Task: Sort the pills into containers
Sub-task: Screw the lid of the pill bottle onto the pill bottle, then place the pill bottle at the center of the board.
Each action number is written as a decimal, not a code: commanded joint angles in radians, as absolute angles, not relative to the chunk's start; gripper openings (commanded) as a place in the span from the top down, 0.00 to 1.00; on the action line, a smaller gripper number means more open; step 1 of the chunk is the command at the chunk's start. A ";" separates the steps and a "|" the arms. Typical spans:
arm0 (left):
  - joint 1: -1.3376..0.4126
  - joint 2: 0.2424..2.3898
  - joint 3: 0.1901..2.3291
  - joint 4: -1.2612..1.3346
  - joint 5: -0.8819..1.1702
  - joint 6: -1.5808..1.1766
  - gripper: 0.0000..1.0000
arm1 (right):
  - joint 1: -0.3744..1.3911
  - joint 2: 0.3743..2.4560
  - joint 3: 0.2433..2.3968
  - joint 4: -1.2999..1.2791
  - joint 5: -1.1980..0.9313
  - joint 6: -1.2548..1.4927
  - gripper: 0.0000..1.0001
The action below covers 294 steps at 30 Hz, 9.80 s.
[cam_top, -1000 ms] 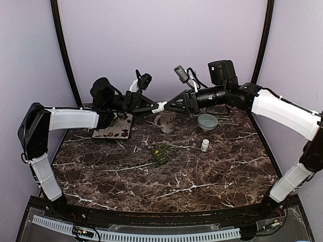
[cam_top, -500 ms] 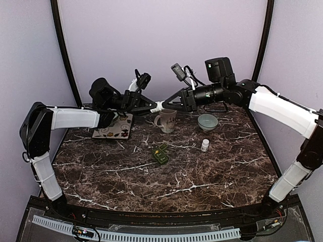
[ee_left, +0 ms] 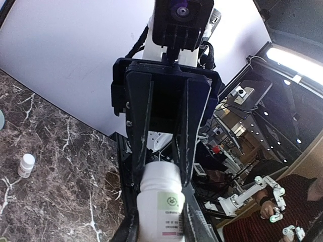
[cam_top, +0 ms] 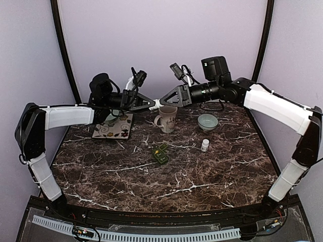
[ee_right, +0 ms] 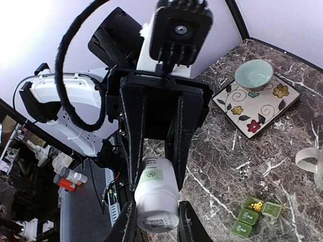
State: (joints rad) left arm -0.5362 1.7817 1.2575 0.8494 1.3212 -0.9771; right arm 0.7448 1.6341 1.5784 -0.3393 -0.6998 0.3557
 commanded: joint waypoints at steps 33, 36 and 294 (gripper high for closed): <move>-0.854 1.379 1.222 0.130 0.383 0.267 0.98 | 0.750 1.780 1.559 -0.028 -0.923 1.082 1.00; -0.853 1.376 1.212 0.138 0.384 0.248 0.98 | 0.747 1.774 1.569 -0.032 -0.917 1.073 0.96; -0.775 1.216 0.810 0.208 0.268 -0.188 0.29 | 0.702 1.978 1.515 -0.759 0.079 0.221 0.60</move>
